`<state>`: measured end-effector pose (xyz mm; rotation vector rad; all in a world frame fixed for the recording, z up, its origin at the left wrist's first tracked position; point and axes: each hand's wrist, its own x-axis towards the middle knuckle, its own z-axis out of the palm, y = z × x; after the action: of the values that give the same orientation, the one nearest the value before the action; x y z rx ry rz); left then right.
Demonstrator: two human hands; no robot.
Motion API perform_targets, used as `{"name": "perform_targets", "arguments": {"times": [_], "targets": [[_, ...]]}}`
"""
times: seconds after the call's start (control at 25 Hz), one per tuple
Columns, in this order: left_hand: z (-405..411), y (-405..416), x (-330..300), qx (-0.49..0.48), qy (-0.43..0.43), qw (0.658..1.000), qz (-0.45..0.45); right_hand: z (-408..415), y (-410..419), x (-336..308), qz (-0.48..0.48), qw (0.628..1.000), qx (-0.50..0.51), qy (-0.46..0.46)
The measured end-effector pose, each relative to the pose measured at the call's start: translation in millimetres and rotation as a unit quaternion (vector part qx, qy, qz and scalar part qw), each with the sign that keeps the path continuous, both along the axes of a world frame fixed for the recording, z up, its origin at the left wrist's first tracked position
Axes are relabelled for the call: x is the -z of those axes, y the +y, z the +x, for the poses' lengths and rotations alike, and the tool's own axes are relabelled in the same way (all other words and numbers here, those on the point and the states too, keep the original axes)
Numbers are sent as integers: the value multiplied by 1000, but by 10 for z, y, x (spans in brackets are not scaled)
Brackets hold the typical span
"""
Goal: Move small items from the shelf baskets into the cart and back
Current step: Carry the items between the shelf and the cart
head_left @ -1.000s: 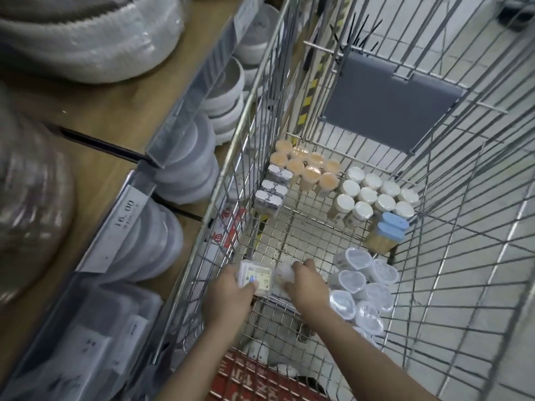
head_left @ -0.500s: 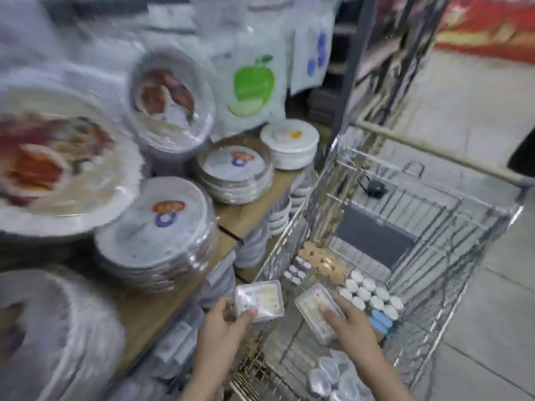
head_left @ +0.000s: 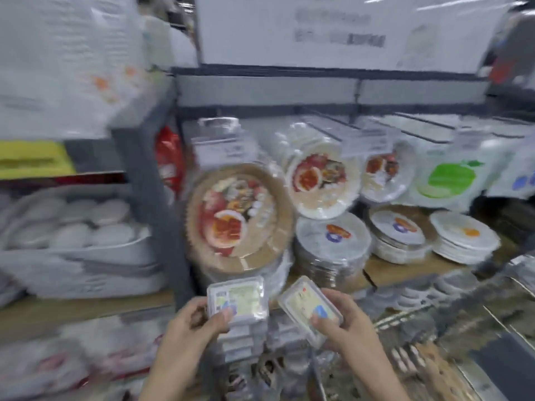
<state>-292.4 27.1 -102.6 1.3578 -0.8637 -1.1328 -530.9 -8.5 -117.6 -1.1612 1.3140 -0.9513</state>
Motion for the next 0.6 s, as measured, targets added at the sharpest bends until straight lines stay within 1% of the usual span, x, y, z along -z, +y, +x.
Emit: {"name": "perform_targets", "arguments": {"times": [0.16,0.32,0.44,0.52,0.6], "targets": [[769,587,-185,-114,39,993,-14,913,166,-317,-3,990,-130,-57],[1581,1201,-283,-234,35,971,-19,1928,374,-476,-8,970,-228,-83],[2262,1648,-395,-287,26,957,-15,2742,567,-542,8,952,-286,-113],[2659,1853,-449,-308,17,951,7,3207,683,-568,19,943,-303,-135],[3017,1986,-513,-312,-1,950,1,3629,750,-551,25,941,-307,-143]]}}
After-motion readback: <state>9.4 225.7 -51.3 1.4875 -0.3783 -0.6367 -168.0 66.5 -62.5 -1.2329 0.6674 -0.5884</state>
